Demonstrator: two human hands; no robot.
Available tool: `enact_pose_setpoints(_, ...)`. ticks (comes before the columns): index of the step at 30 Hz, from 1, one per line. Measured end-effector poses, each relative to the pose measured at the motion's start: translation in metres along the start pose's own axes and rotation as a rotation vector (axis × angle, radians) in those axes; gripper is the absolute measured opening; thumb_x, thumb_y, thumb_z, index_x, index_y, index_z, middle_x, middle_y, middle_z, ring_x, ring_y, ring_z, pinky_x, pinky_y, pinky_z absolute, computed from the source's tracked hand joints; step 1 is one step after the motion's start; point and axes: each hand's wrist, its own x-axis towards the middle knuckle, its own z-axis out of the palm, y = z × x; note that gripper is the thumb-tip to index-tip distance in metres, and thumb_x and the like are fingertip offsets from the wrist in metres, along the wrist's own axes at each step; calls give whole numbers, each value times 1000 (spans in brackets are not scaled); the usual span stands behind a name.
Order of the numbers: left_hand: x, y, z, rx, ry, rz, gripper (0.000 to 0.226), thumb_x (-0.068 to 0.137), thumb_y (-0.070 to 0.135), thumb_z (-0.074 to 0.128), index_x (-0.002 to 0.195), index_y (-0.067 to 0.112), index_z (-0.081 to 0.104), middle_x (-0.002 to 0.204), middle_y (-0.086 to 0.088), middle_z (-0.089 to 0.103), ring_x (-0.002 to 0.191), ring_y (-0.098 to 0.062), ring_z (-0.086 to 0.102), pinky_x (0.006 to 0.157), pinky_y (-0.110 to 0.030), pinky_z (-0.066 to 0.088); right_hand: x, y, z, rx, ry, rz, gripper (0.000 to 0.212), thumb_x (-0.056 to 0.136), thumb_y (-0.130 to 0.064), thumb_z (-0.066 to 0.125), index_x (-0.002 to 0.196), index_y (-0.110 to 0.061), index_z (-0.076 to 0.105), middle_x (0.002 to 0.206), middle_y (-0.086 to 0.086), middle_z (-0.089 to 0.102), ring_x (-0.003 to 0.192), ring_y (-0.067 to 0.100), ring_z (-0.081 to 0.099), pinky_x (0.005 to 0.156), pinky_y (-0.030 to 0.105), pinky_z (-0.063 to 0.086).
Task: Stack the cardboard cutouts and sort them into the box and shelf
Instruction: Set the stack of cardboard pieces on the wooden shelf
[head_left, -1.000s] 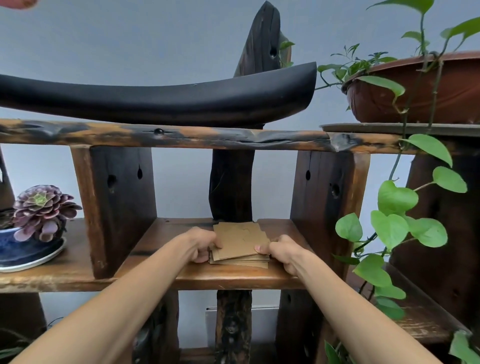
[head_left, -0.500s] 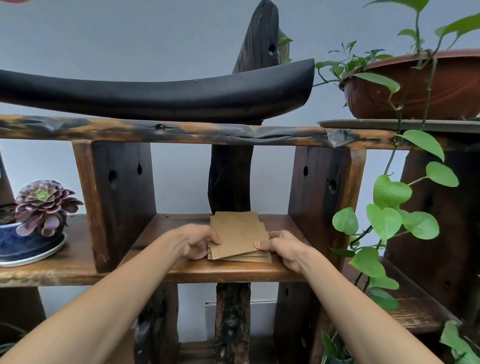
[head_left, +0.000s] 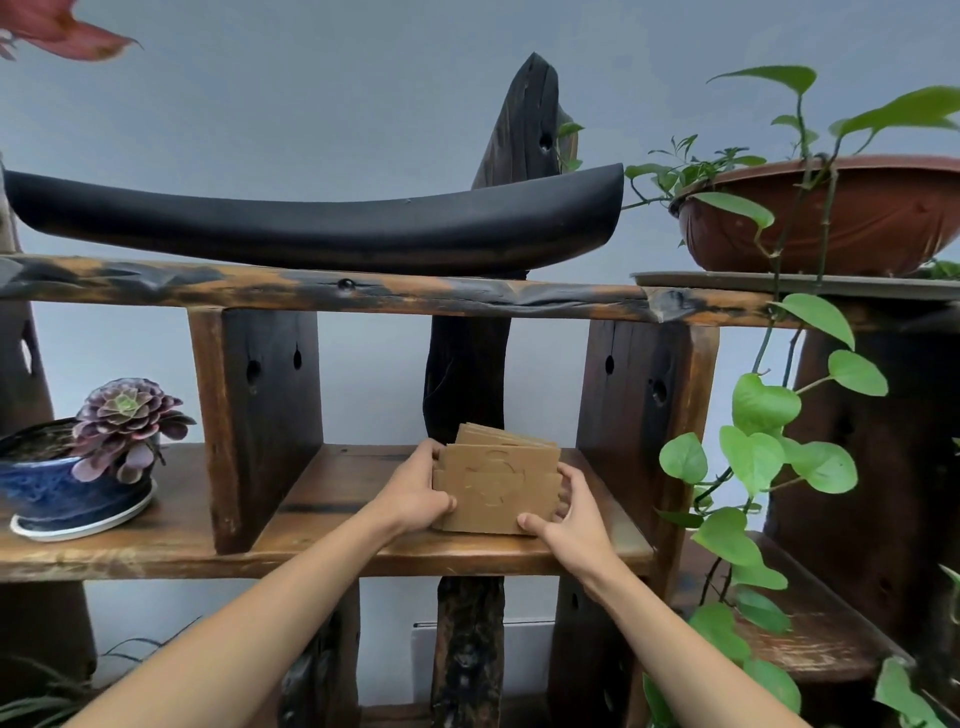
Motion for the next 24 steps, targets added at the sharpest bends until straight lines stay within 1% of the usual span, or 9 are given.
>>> enact_pose_setpoints(3, -7, 1, 4, 81, -30, 45, 65, 86, 9, 68, 139, 24, 33, 130, -2, 57, 117, -19, 57, 100, -33, 51, -6, -4, 3, -123, -16, -56, 91, 79, -21, 86, 145, -39, 25, 142, -7, 48, 128, 16, 50, 109, 43, 48)
enact_pose_setpoints(5, -11, 1, 9, 137, -29, 60, 69, 86, 13, 66, 144, 20, 28, 136, -5, 54, 122, -21, 55, 102, -33, 49, -7, -9, 5, -178, -32, -83, 99, 79, -24, 85, 150, -40, 18, 148, -6, 42, 134, 17, 45, 113, 46, 44)
enact_pose_setpoints(8, -15, 1, 11, 179, -5, 50, 72, 86, 22, 67, 145, 19, 25, 141, -10, 46, 128, -25, 50, 108, -36, 45, -5, -18, 5, -255, -74, -101, 104, 81, -30, 83, 154, -40, 9, 150, -4, 35, 129, 11, 39, 113, 43, 39)
enact_pose_setpoints(10, -16, 0, 10, 200, -15, 46, 71, 87, 25, 67, 145, 20, 26, 142, -11, 44, 129, -25, 49, 109, -36, 43, -3, -23, 6, -310, -119, -105, 100, 84, -31, 80, 153, -40, 9, 149, -4, 34, 128, 11, 40, 112, 41, 40)
enact_pose_setpoints(14, -17, -4, 7, 215, -26, 30, 64, 91, 31, 67, 144, 22, 31, 145, -9, 46, 131, -25, 50, 110, -40, 46, -1, -27, 7, -384, -159, -103, 83, 88, -31, 74, 149, -34, 18, 147, -2, 41, 132, 18, 45, 111, 43, 42)
enact_pose_setpoints(16, -18, -7, 6, 176, -29, 33, 63, 93, 31, 68, 144, 23, 32, 147, -6, 50, 132, -24, 51, 111, -41, 46, -1, -28, 6, -375, -183, -92, 76, 93, -30, 69, 149, -34, 19, 147, -3, 44, 130, 15, 47, 111, 43, 44)
enact_pose_setpoints(18, -19, -10, 4, 127, -14, 26, 65, 93, 28, 69, 146, 22, 31, 148, -5, 52, 133, -24, 52, 112, -41, 45, -1, -29, 3, -357, -203, -82, 71, 97, -29, 62, 150, -34, 16, 148, -5, 43, 124, 10, 46, 109, 39, 43)
enact_pose_setpoints(20, -20, -12, 5, 101, 6, 10, 69, 96, 25, 66, 152, 20, 25, 151, -6, 49, 136, -26, 49, 115, -42, 40, -2, -29, 3, -331, -201, -64, 69, 100, -26, 57, 152, -34, 12, 150, -4, 40, 123, 10, 44, 110, 38, 43)
enact_pose_setpoints(24, -24, -11, 14, 83, -7, 13, 80, 102, 16, 53, 161, 16, 0, 162, -9, 35, 148, -29, 36, 122, -42, 30, -7, -31, 12, -315, -181, -40, 74, 101, -18, 51, 155, -29, 3, 155, 4, 33, 137, 21, 40, 116, 43, 36)
